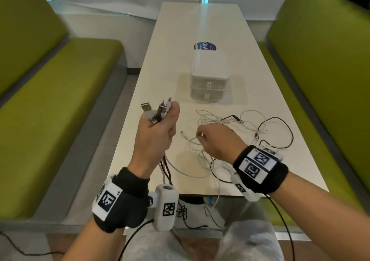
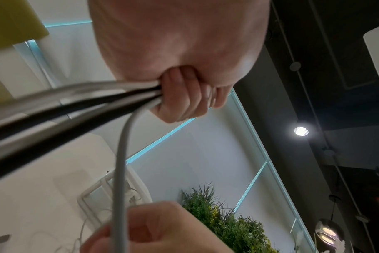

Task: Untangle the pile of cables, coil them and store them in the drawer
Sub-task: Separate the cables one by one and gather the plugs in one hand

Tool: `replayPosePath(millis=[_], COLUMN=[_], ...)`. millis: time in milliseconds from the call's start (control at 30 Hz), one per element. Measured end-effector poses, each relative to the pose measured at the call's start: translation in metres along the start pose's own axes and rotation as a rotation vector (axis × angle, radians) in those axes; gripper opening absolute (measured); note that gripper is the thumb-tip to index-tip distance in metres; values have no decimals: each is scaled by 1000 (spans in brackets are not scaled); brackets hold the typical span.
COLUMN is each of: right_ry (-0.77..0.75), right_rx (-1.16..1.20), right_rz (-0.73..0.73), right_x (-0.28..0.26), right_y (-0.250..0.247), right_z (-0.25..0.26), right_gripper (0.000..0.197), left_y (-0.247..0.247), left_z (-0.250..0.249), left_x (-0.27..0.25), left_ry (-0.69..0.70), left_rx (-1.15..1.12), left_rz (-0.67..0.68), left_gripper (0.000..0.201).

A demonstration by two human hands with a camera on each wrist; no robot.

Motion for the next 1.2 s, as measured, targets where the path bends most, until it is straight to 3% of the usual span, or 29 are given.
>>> replayPosePath(millis=[167,400,500,667,800,1000,1200], right_ry=[1,7,33,95,-12,-105,-222], right_rx=[-54,-81,89,439,405,391,381], right_rz=[47,56,-60,-377,-610,-660,-632], right_x=[49,59,49,21,-10,-40,-47], right_y=[40,57,30,-33,-79,-94,-89], right_z=[8,2,1,-8,3,24,39], right_gripper=[28,20,24,17,8,10,10], left_y=[-2,0,1,4,6,24,33], left_z=[9,21,25,24,21,9,3], left_x=[6,9,10,8,6,0,-3], left_ry=[-27,-72,-83,-72,-52,-6,19], left_rx=[77,135,154,216,193,107,179], left_rz=[6,-4,-15,-59,-115,-101,-94], left_gripper=[56,60,58,55,51,35,38])
Point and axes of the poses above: each hand's wrist, its own x-axis towards the middle knuckle, its own y-axis out of the palm, z = x × y, the point moved 10 cm from there along x, towards the middle knuckle, and after that the axes turned 6 degrees about -y, right-handed, at the moved point
